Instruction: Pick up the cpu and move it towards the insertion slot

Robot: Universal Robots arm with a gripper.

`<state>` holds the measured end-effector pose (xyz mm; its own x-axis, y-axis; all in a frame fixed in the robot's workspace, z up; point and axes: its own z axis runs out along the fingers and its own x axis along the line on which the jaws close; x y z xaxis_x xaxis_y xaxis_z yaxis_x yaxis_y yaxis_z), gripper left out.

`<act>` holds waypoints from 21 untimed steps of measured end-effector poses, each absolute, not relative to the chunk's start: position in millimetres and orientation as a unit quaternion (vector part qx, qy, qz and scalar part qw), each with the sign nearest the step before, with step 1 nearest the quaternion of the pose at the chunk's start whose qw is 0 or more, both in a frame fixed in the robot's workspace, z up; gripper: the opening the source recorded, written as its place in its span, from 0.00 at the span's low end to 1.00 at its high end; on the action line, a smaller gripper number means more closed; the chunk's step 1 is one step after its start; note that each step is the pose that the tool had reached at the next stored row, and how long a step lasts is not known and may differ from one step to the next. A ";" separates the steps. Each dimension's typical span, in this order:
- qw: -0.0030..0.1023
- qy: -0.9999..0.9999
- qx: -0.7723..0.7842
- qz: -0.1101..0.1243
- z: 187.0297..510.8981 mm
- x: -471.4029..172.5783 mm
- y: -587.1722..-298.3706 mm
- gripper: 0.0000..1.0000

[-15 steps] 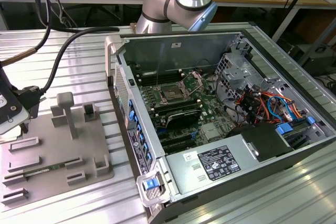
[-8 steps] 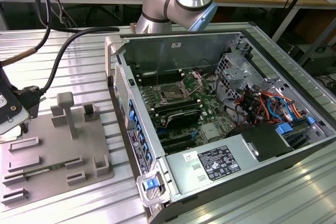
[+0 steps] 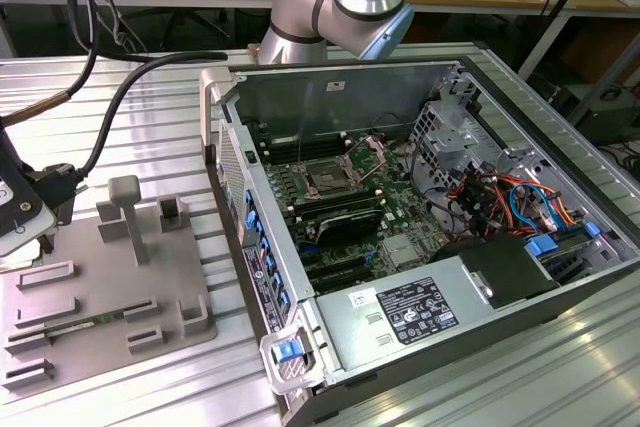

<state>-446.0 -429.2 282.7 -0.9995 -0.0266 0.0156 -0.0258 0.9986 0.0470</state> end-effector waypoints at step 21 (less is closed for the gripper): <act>0.008 -1.000 0.013 -0.025 292.7 -446.0 -429.2 0.55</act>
